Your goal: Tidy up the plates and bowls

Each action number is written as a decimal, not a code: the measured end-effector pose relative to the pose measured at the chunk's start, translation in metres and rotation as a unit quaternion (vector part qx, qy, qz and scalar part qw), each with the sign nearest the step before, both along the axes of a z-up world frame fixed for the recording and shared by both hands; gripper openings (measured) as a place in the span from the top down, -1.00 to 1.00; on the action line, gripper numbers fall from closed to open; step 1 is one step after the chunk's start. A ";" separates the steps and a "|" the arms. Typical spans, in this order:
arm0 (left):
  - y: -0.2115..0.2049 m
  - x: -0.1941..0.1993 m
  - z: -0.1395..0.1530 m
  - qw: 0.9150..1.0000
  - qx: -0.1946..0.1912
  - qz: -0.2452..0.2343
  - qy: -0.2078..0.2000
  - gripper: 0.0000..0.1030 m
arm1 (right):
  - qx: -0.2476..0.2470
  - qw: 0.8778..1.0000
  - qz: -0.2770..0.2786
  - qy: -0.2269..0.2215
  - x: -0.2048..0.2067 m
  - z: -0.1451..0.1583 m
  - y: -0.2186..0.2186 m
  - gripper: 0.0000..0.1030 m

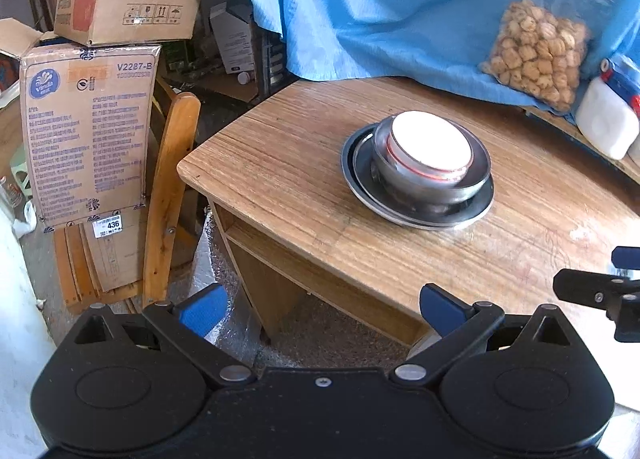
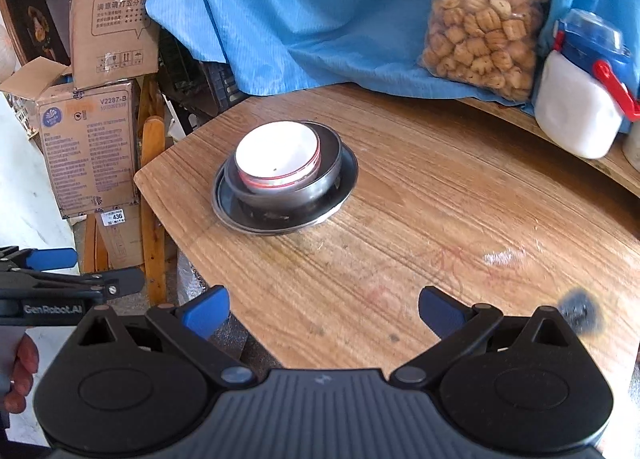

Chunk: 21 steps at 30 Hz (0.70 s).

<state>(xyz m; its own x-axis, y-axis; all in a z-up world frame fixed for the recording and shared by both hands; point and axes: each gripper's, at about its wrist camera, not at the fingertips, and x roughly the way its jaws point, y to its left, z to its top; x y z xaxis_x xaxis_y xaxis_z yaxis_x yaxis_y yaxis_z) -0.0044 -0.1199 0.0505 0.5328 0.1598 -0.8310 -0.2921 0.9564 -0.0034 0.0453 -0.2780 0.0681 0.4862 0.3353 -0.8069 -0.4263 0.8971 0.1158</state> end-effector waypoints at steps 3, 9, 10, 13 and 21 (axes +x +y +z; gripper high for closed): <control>-0.003 -0.006 -0.001 1.000 0.003 -0.015 0.000 -0.98 | 0.002 1.000 -0.008 -0.008 -0.008 0.004 -0.001 -0.99; -0.003 -0.016 0.002 0.999 0.006 -0.032 -0.013 -0.98 | 0.002 1.000 -0.023 -0.017 -0.016 0.007 -0.002 -0.99; -0.003 -0.017 0.002 0.999 0.006 -0.033 -0.014 -0.98 | 0.001 1.000 -0.025 -0.017 -0.017 0.006 -0.001 -0.99; -0.002 -0.021 0.000 0.999 0.005 -0.036 -0.016 -0.98 | -0.002 0.999 -0.030 -0.016 -0.023 0.003 0.000 -0.99; 0.005 -0.031 -0.005 0.999 0.004 -0.038 -0.016 -0.98 | -0.018 0.999 -0.025 -0.011 -0.031 -0.001 0.003 -0.99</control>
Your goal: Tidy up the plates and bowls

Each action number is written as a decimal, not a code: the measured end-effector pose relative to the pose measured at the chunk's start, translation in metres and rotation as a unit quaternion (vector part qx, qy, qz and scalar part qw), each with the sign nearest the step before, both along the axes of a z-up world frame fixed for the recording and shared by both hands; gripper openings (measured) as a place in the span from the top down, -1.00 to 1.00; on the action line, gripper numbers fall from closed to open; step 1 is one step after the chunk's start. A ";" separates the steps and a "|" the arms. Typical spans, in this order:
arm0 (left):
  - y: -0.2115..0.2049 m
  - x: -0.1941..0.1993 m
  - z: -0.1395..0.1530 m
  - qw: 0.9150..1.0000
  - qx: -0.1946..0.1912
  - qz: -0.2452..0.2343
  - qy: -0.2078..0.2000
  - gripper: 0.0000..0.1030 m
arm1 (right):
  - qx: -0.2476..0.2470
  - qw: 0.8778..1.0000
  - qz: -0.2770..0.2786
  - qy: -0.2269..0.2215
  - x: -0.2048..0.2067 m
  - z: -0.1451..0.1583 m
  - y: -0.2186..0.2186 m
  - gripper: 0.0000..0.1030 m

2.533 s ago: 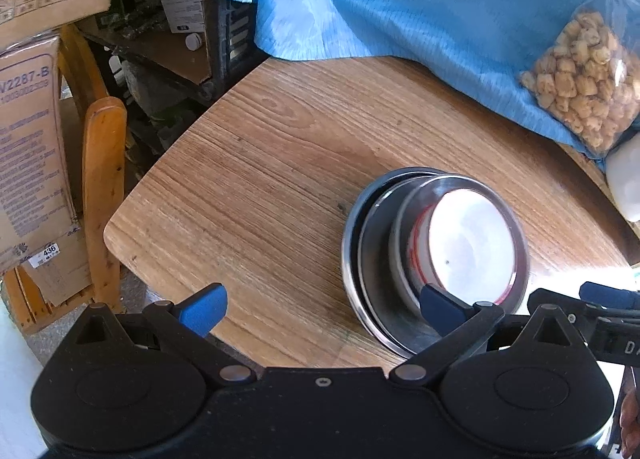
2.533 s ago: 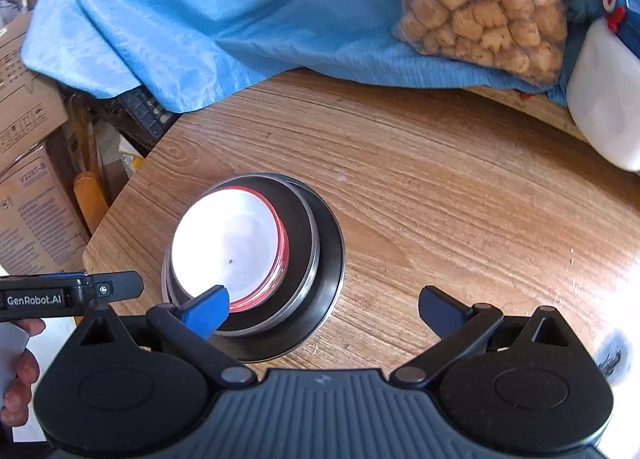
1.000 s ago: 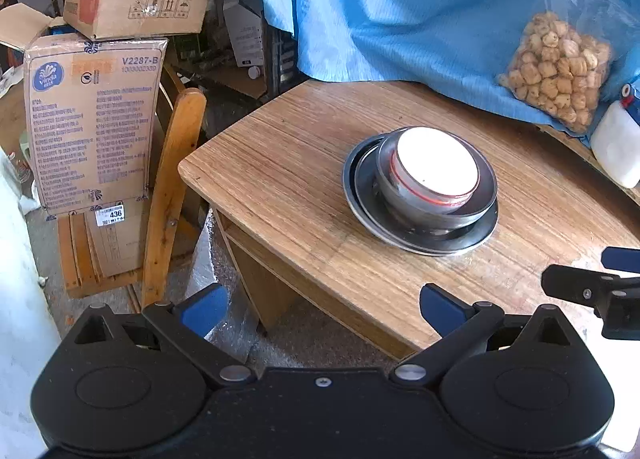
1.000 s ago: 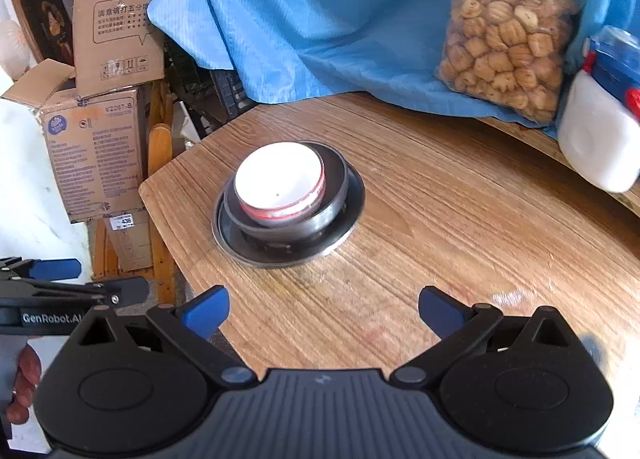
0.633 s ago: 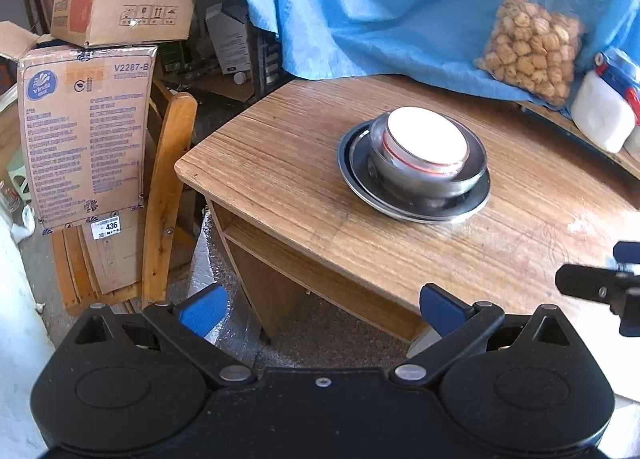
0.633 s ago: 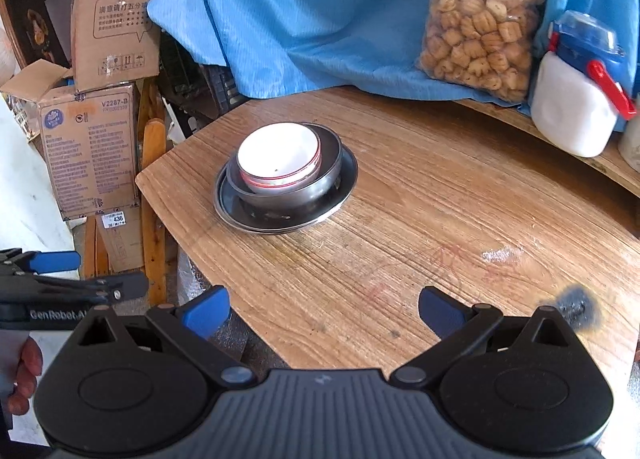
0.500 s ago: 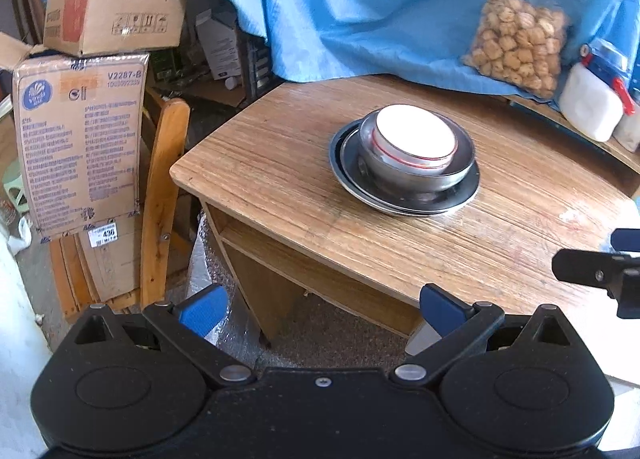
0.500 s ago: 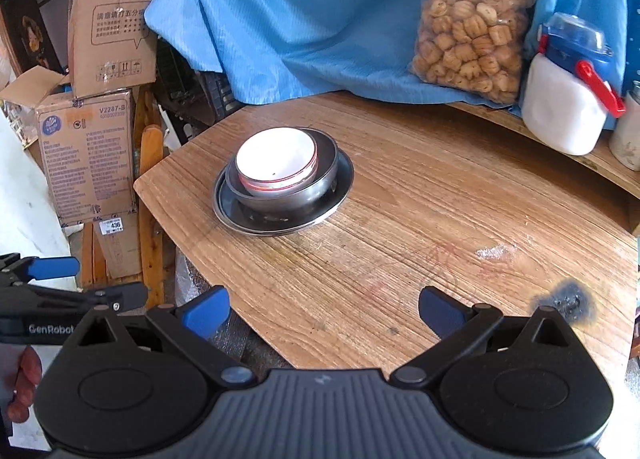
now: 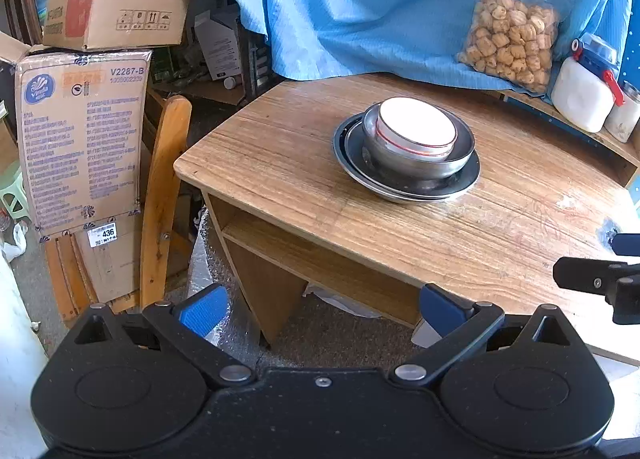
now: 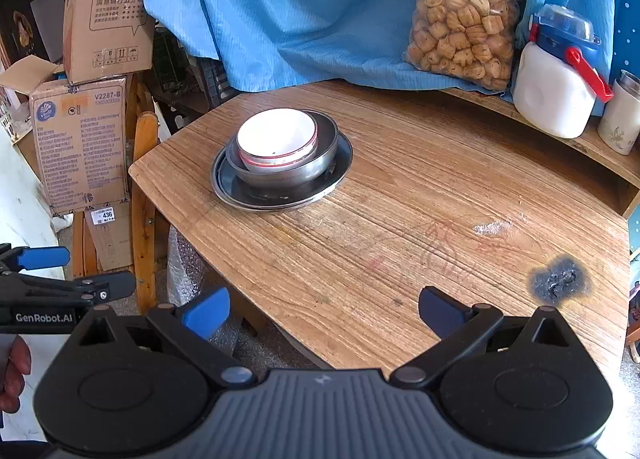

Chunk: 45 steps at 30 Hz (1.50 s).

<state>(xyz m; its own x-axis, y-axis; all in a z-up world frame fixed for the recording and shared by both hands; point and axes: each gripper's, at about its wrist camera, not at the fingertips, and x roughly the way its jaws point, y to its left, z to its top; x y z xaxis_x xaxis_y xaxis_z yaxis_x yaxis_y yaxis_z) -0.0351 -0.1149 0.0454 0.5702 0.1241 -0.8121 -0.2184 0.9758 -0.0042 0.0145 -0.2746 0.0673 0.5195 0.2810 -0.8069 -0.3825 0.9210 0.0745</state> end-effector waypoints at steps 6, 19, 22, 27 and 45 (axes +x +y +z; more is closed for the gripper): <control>0.003 -0.007 -0.001 1.000 -0.014 -0.003 -0.013 -0.98 | -0.017 1.000 0.001 0.001 -0.007 -0.002 -0.002 -0.99; -0.006 -0.004 -0.002 1.000 -0.014 -0.025 -0.012 -0.98 | -0.019 0.999 0.014 -0.048 -0.016 0.007 -0.010 -0.99; -0.007 -0.003 -0.002 1.000 -0.010 -0.027 -0.010 -0.98 | -0.016 0.999 0.012 -0.046 -0.016 0.006 -0.012 -0.99; -0.006 -0.002 -0.003 1.000 -0.009 -0.027 -0.006 -0.98 | -0.015 0.999 0.017 -0.042 -0.013 0.005 -0.011 -1.00; 0.000 0.002 -0.008 1.000 -0.016 -0.024 0.007 -0.98 | -0.022 0.999 0.022 -0.035 -0.003 0.002 -0.002 -0.99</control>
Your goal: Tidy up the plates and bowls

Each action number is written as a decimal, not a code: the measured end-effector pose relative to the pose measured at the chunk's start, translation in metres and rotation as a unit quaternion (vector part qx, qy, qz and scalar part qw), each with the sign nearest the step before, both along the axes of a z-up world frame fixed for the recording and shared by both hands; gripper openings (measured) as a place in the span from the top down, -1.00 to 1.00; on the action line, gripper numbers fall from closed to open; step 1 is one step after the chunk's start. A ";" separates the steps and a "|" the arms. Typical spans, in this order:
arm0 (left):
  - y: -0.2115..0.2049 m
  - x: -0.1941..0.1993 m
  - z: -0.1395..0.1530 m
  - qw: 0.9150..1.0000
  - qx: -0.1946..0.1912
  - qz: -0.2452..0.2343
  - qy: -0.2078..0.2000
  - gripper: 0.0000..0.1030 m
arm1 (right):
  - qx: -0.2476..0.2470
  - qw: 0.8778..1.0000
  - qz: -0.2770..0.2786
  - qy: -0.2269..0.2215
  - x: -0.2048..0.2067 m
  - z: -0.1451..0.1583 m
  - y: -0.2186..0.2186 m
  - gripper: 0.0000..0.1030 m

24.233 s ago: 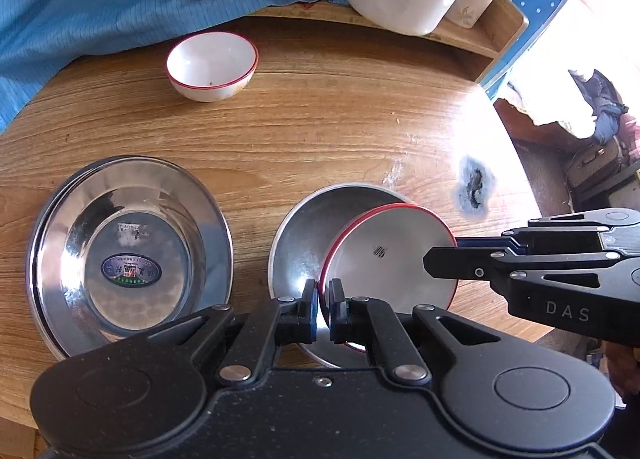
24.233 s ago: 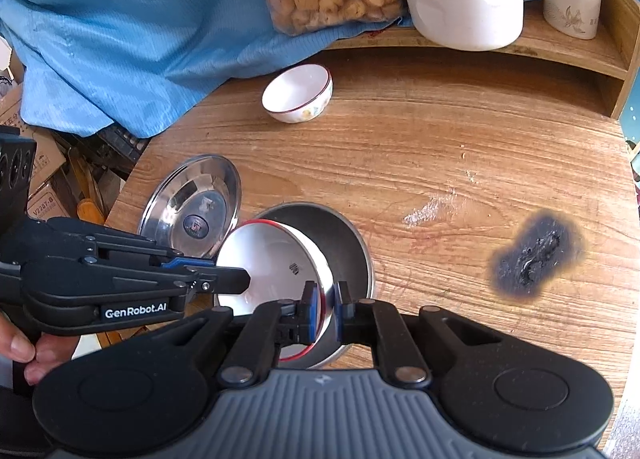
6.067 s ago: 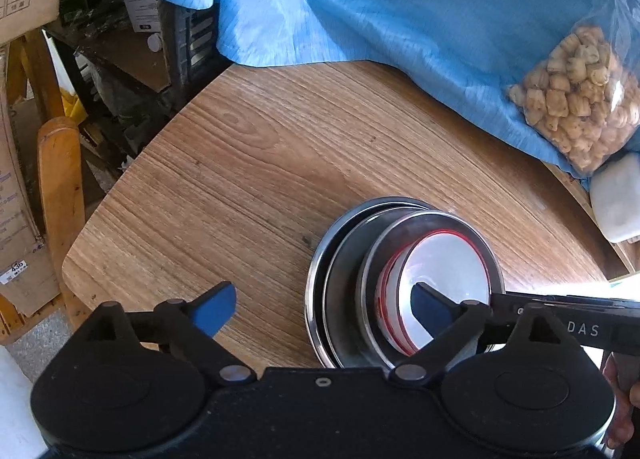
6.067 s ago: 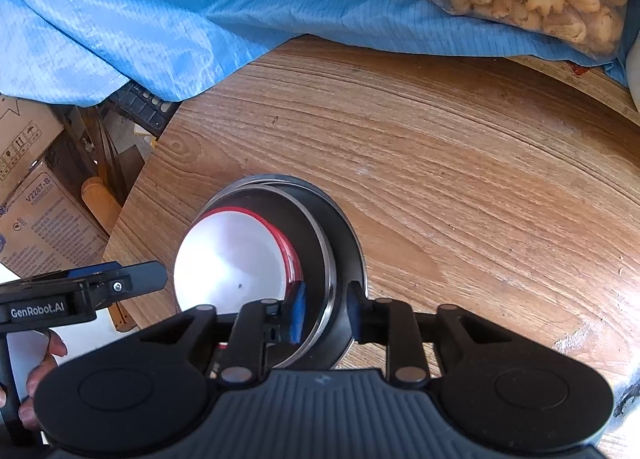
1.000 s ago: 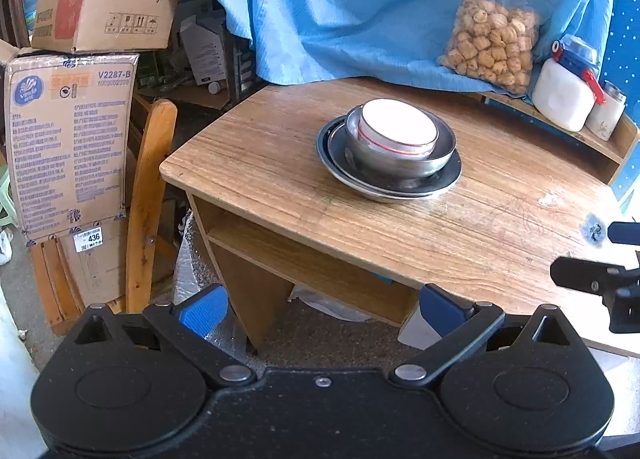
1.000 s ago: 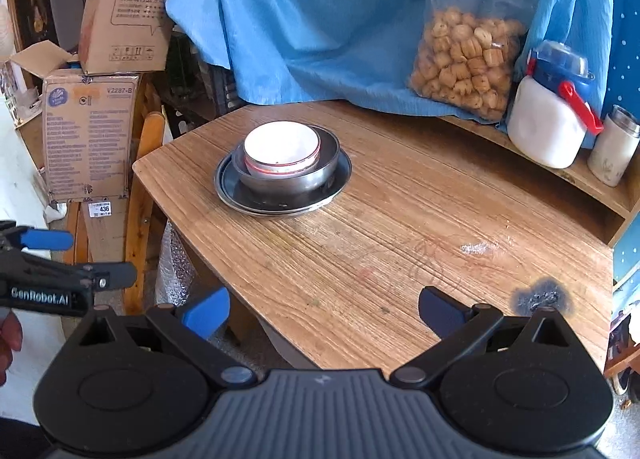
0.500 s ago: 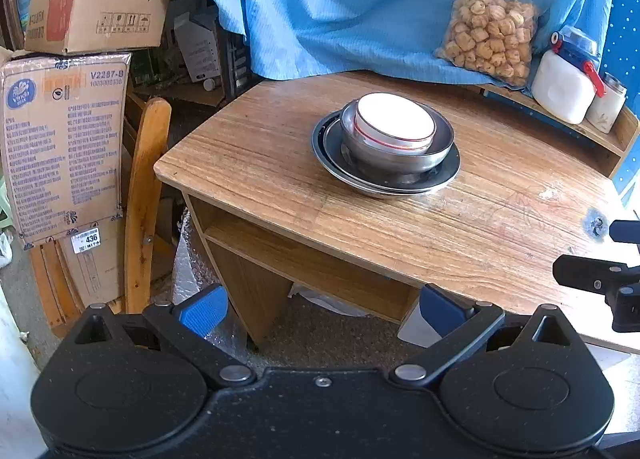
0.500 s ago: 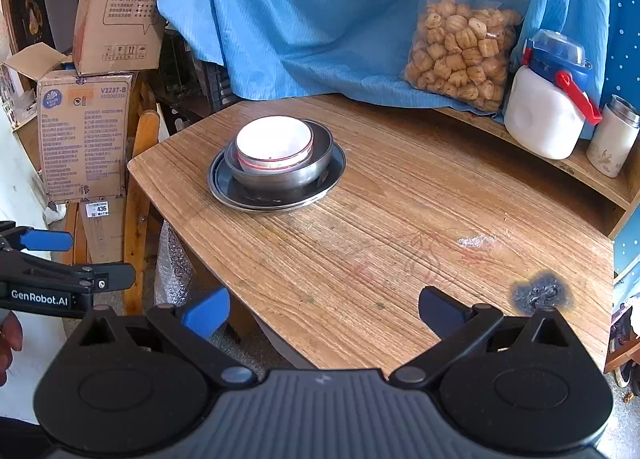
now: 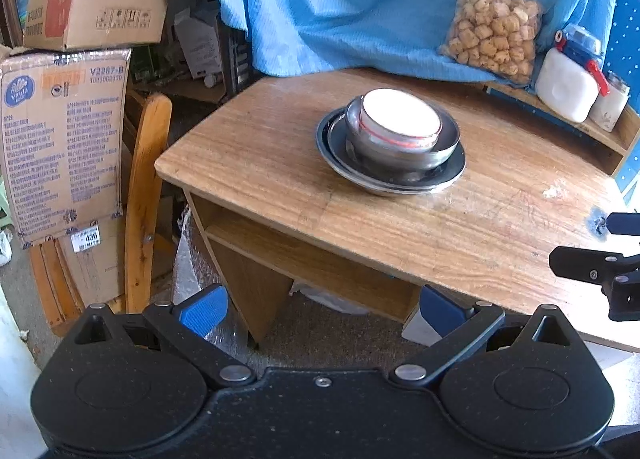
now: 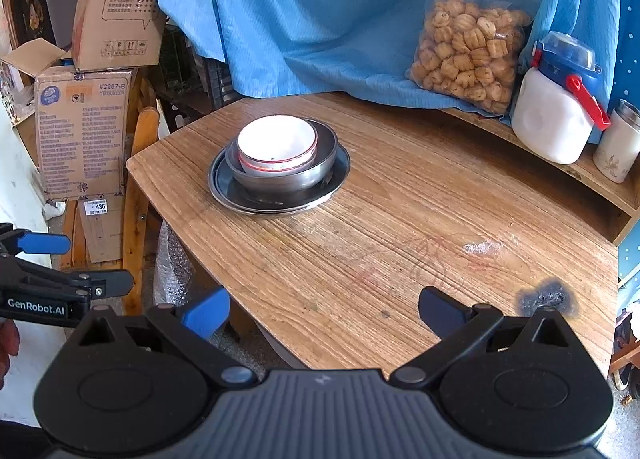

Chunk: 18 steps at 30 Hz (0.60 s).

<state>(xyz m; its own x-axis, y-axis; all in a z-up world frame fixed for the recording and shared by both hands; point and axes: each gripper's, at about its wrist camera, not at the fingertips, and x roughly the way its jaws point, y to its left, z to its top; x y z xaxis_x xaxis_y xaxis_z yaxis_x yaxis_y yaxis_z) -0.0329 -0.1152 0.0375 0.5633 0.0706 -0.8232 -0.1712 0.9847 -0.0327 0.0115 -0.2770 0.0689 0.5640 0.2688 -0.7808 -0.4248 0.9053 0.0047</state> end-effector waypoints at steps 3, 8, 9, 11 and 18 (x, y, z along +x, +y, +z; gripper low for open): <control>0.002 0.002 -0.003 1.000 -0.004 0.005 0.011 -0.98 | -0.004 1.000 -0.002 0.000 0.001 0.000 0.000 -0.99; 0.004 0.004 -0.004 1.000 -0.004 0.003 0.011 -0.98 | -0.005 1.000 -0.006 0.003 0.003 -0.002 -0.001 -1.00; 0.004 0.005 -0.004 1.000 -0.003 0.002 0.012 -0.98 | -0.006 1.000 -0.006 0.003 0.003 -0.002 -0.001 -1.00; 0.003 0.005 -0.003 1.000 -0.003 0.002 0.011 -0.98 | -0.006 1.000 -0.006 0.004 0.003 -0.002 -0.001 -0.99; 0.003 0.005 -0.001 1.000 -0.013 0.006 0.005 -0.98 | -0.007 1.000 -0.002 0.007 0.005 -0.003 -0.002 -0.99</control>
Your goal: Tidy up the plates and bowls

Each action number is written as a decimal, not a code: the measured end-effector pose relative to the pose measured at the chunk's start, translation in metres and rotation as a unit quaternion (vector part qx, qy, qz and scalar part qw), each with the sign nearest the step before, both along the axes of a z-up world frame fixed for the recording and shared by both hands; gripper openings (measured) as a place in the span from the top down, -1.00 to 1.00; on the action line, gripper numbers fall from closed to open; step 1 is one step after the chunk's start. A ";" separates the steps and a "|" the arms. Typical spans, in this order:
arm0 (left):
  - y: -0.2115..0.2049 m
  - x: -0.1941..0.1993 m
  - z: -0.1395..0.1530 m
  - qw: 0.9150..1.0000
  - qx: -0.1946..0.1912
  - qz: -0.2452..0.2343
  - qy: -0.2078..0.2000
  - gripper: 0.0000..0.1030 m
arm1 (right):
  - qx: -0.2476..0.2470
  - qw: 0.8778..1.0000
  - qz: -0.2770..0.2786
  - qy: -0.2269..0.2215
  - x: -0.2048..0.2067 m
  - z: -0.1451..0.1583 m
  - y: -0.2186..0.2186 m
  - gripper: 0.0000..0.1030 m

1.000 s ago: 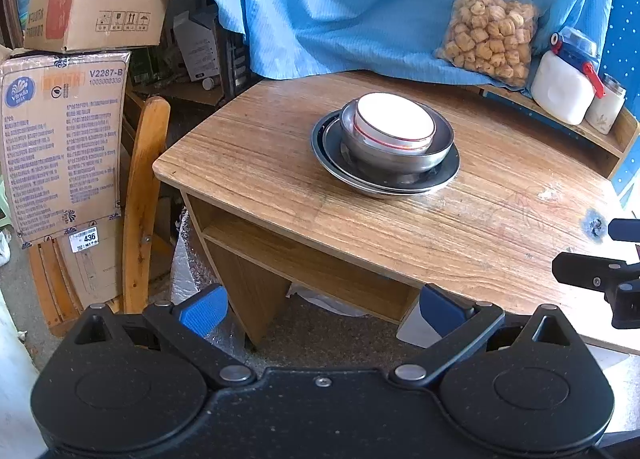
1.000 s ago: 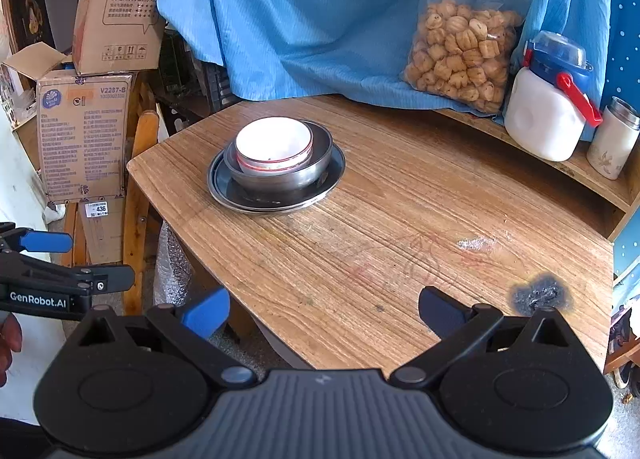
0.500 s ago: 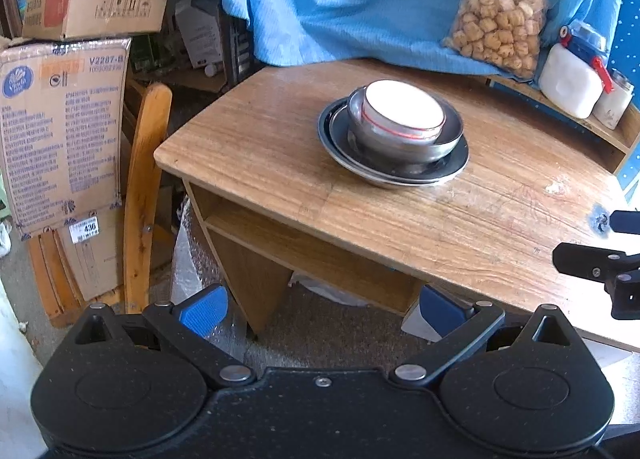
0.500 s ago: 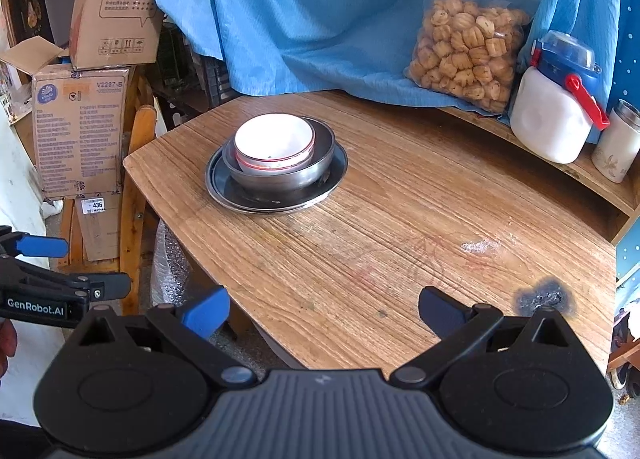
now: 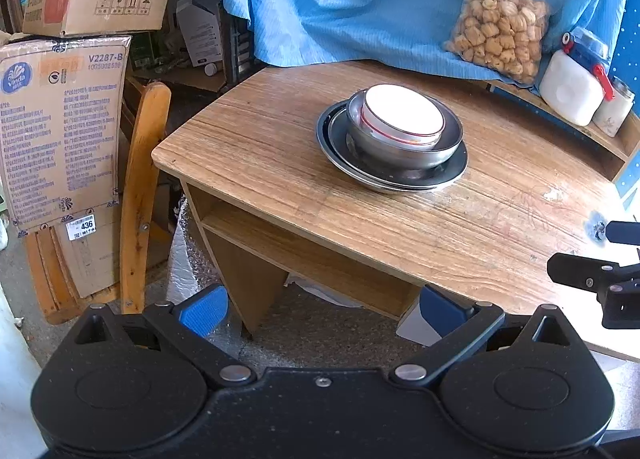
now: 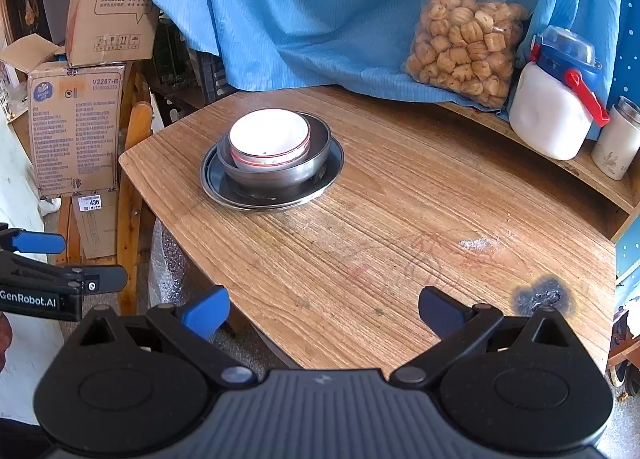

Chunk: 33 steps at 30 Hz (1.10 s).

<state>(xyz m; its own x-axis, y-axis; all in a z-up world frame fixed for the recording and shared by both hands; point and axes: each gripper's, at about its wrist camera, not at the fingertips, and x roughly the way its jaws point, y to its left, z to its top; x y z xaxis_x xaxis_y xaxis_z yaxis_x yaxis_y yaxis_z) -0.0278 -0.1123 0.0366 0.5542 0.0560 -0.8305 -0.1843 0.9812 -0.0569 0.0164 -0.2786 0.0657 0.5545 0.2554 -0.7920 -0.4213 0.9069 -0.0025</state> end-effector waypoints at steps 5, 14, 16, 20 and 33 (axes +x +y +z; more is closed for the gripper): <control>-0.002 0.001 0.001 1.000 -0.006 -0.002 -0.007 -0.98 | 0.002 1.000 0.001 0.000 0.001 -0.001 -0.002 -0.99; -0.002 0.003 0.000 1.000 -0.002 -0.002 -0.005 -0.98 | 0.002 1.000 0.000 0.002 0.002 -0.002 -0.002 -1.00; -0.001 0.004 0.000 1.000 -0.001 -0.002 -0.003 -0.98 | 0.002 1.000 -0.002 0.004 0.003 -0.002 -0.002 -1.00; -0.001 0.004 0.000 1.000 0.000 -0.002 0.000 -0.98 | 0.004 1.000 -0.005 0.006 0.004 -0.003 -0.001 -0.99; -0.002 0.005 0.002 1.000 0.004 -0.010 -0.009 -0.98 | 0.004 1.000 -0.005 0.009 0.007 -0.005 0.001 -0.99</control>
